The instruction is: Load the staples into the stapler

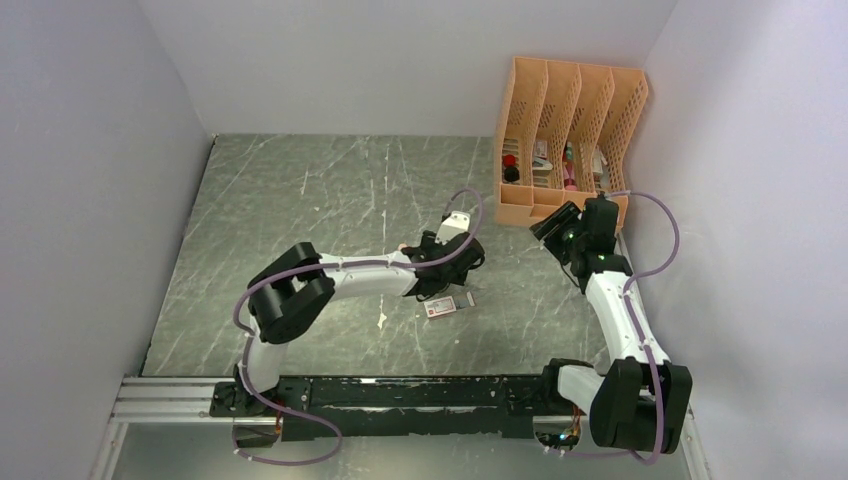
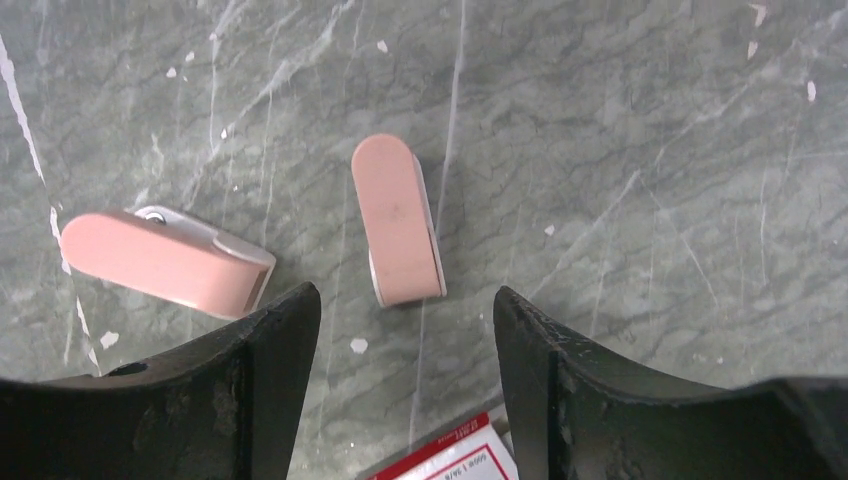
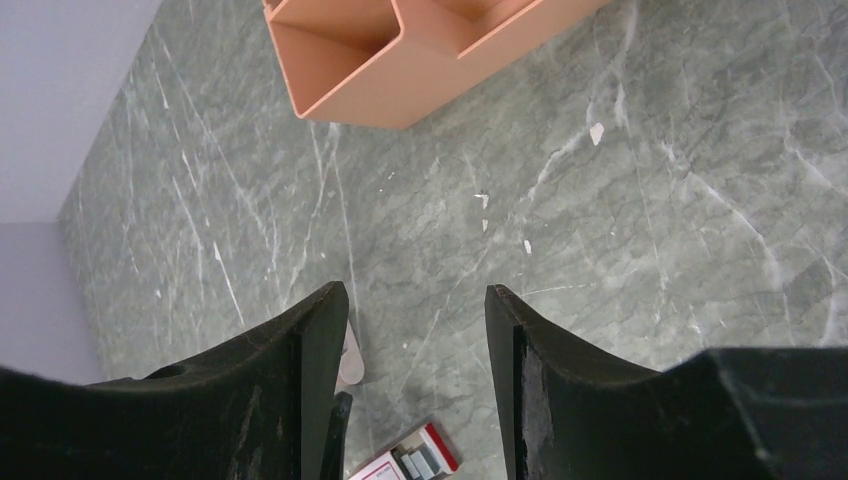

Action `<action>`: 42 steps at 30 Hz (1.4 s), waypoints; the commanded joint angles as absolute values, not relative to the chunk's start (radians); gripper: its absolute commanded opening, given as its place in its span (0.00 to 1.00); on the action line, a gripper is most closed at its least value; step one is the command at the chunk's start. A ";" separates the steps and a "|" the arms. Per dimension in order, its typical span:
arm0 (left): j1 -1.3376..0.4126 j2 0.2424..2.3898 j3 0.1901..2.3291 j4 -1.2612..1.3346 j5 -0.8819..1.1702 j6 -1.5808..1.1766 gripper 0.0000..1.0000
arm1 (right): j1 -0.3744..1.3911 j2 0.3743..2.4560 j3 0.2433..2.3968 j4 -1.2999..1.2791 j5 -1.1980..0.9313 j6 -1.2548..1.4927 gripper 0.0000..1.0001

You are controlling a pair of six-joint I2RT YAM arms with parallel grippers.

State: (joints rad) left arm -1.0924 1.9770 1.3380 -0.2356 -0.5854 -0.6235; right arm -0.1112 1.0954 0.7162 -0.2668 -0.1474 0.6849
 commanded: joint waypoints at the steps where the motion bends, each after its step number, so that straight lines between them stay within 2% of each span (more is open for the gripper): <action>1: -1.098 2.004 1.396 -0.212 -0.630 -0.587 0.68 | -0.121 1.096 0.706 -0.247 -0.175 0.669 0.58; 21: -1.094 2.094 1.399 -0.193 -0.637 -0.600 0.55 | -0.121 1.099 0.703 -0.247 -0.203 0.653 0.58; 36: -1.076 2.111 1.413 -0.168 -0.635 -0.596 0.52 | -0.122 1.105 0.707 -0.254 -0.205 0.635 0.58; 40: -1.073 2.108 1.410 -0.164 -0.632 -0.594 0.49 | -0.121 1.104 0.710 -0.258 -0.203 0.632 0.58; 42: -1.073 2.103 1.406 -0.163 -0.632 -0.593 0.42 | -0.121 1.103 0.710 -0.255 -0.203 0.631 0.58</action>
State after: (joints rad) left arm -1.0782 2.0933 1.3796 -0.1905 -0.6102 -0.5983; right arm -0.1123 1.1042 0.7082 -0.2592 -0.1951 0.6456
